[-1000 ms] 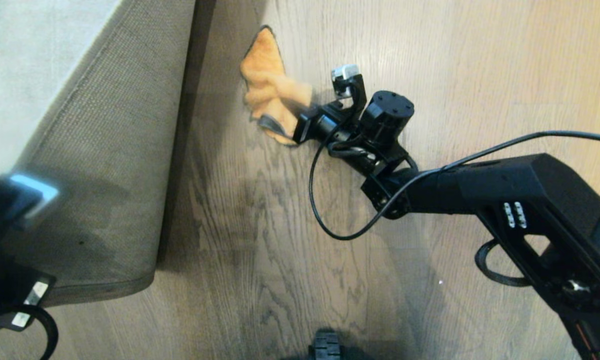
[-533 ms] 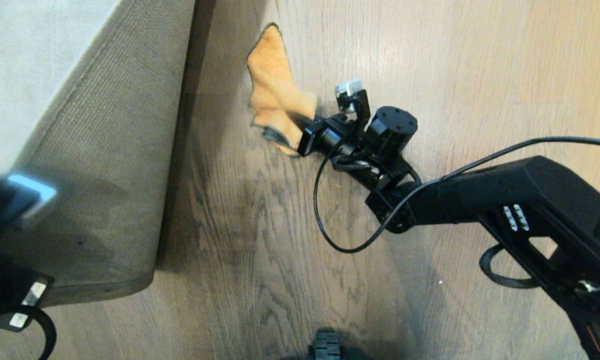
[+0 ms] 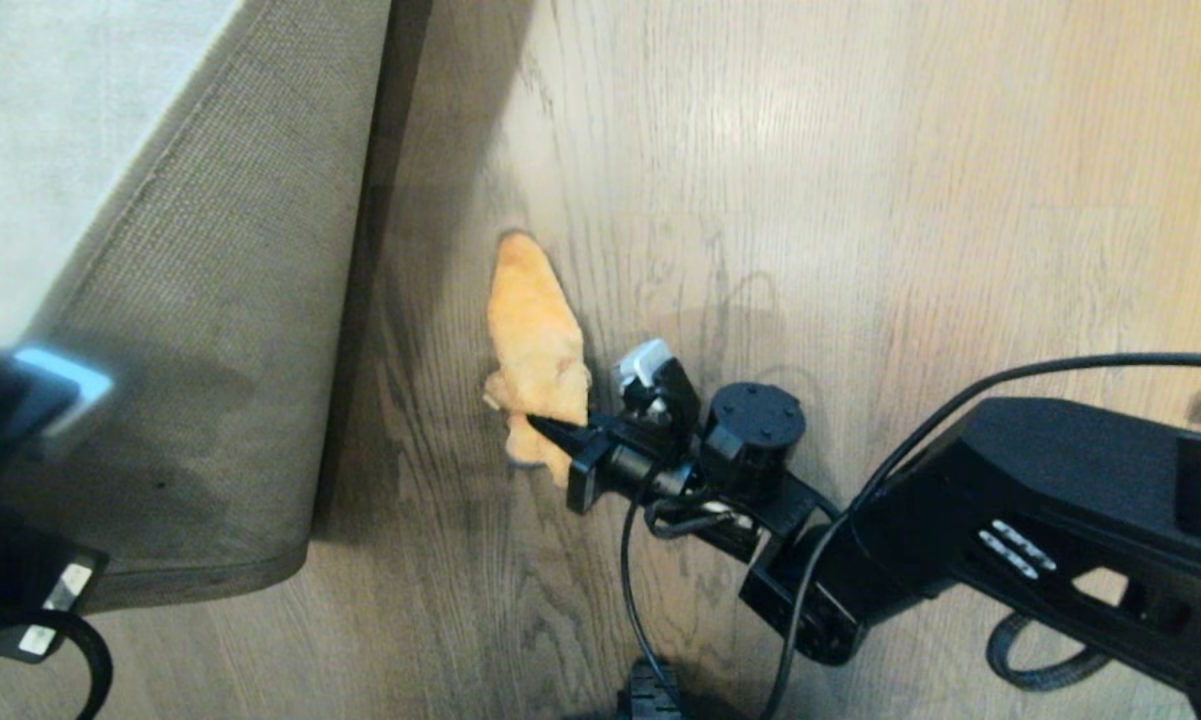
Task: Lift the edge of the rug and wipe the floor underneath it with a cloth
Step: Wipe the floor under the carpet with a rag
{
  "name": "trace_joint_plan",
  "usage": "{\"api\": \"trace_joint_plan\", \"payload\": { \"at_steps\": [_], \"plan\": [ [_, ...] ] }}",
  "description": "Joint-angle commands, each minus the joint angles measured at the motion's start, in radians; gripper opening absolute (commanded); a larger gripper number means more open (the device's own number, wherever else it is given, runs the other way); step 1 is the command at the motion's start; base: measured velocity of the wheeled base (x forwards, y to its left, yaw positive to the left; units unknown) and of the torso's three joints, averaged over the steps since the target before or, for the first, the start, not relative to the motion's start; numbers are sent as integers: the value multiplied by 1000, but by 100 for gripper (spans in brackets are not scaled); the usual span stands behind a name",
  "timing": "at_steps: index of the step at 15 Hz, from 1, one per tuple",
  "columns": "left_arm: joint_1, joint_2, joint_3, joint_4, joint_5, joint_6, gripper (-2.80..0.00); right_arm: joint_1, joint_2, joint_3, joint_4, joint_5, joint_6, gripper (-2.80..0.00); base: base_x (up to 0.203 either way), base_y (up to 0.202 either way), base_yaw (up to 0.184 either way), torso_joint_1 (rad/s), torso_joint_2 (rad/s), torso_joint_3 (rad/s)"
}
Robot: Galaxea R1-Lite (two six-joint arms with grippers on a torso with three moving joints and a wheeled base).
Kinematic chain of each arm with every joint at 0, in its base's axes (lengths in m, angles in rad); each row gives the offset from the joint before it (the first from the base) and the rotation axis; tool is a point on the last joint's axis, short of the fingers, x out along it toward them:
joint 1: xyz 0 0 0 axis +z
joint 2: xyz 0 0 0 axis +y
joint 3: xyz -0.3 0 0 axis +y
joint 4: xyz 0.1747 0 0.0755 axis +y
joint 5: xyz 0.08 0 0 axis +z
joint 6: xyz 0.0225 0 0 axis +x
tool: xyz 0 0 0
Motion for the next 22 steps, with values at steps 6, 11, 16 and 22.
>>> {"api": "trace_joint_plan", "payload": {
  "at_steps": [6,11,16,22],
  "plan": [
    [0,-4,18,4,6,0,-280,90,62,10,-30,24,-8,-280,0,0,0,0,0,0],
    [0,-5,21,4,5,0,-280,72,161,-232,19,19,-2,-280,0,0,0,0,0,0],
    [0,-3,21,4,3,0,-280,-17,166,-463,157,17,-2,-280,0,0,0,0,0,0],
    [0,-2,21,4,1,0,-280,-150,70,-619,312,18,-4,-280,0,0,0,0,0,0]
  ]
}}
